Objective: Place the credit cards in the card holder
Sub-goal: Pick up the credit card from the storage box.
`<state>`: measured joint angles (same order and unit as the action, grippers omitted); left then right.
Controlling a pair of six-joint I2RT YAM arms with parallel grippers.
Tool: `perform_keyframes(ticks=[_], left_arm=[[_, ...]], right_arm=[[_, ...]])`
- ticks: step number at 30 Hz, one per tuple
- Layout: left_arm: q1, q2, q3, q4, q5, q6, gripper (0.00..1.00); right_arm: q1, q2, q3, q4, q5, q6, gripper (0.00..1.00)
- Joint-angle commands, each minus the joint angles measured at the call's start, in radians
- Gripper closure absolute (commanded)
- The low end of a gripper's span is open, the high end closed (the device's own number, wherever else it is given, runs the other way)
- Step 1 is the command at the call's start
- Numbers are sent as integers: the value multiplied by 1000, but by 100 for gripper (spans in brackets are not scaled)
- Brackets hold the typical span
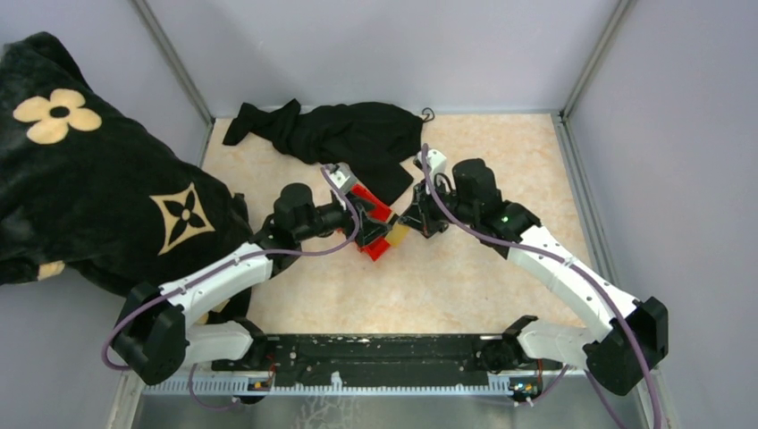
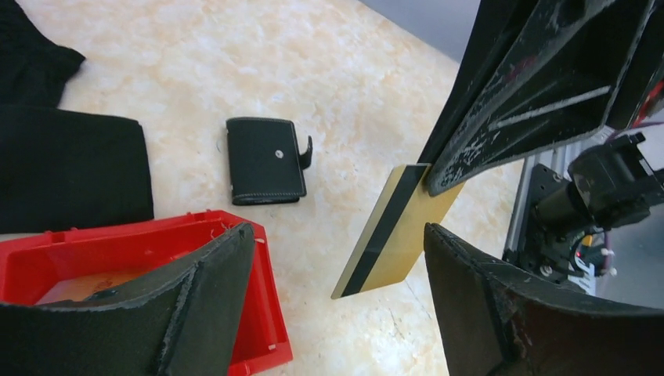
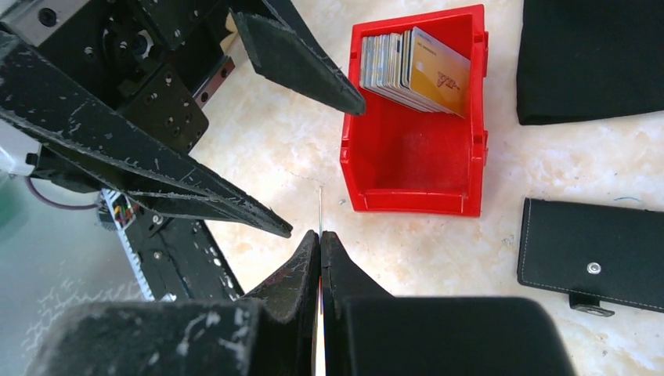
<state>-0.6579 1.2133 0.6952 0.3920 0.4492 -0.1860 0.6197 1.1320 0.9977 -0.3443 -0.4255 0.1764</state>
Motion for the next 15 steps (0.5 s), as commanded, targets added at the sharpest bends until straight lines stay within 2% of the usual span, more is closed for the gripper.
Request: perform_keyframes(ticks=[1,12,15], left_arm=[[29,8,21,-30,123,7,17],[91,121,72,-27,347,-41,40],[105,154,93,-21,399,-51,43]], right_arm=[[-25,-32,-4,69,-76,34,100],[-56,29,-9,134,-168,64,100],[-64,57,-9,145,-189,67,100]])
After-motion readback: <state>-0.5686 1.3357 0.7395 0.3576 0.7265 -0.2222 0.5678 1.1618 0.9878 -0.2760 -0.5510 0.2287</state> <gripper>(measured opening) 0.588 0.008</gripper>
